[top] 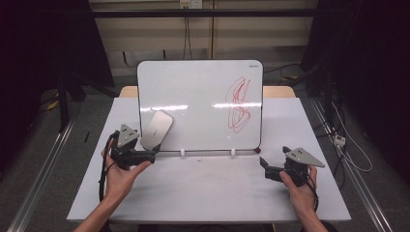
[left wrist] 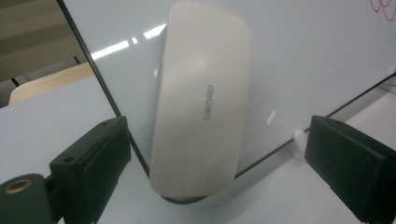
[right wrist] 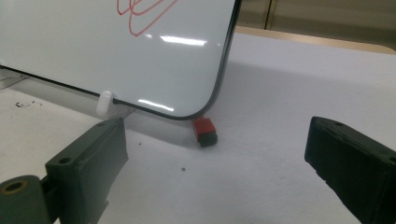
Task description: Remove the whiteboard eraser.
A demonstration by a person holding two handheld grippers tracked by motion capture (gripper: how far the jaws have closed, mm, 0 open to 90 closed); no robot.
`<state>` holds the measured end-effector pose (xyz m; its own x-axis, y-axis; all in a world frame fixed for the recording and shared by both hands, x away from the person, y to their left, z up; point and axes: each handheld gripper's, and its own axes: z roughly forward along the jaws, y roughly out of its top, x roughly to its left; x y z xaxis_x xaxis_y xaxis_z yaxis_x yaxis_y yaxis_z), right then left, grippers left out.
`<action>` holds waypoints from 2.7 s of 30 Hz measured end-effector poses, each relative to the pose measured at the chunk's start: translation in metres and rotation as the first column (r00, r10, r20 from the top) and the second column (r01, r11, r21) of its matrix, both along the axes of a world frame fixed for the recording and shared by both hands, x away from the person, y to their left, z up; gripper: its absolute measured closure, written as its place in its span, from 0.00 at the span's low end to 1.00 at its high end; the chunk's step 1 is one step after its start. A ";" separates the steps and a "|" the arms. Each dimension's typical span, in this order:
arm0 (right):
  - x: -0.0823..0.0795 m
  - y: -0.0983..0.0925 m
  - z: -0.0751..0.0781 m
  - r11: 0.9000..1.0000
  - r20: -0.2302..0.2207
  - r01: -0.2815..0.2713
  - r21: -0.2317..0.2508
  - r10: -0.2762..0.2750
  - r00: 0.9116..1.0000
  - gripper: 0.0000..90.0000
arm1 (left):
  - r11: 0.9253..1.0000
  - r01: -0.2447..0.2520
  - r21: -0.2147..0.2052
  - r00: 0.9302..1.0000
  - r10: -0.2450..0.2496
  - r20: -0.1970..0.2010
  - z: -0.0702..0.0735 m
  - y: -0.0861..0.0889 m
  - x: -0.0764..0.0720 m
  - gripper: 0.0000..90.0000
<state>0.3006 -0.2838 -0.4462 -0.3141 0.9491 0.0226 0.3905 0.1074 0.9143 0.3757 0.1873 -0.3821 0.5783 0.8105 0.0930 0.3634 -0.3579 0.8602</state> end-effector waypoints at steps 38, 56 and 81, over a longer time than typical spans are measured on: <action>0.003 0.010 0.001 0.999 -0.004 -0.024 -0.022 0.024 1.000 0.06 | 0.980 -0.052 0.190 0.999 0.049 0.021 -0.006 -0.036 0.032 0.32; 0.004 0.010 0.001 0.999 -0.003 -0.028 -0.023 0.028 1.000 0.06 | 0.971 -0.088 0.223 0.996 0.081 0.041 -0.012 -0.043 0.034 0.33; 0.003 0.010 0.001 0.999 -0.001 -0.025 -0.023 0.025 1.000 0.06 | 0.978 -0.058 0.202 0.998 0.054 0.025 -0.011 -0.038 0.036 0.34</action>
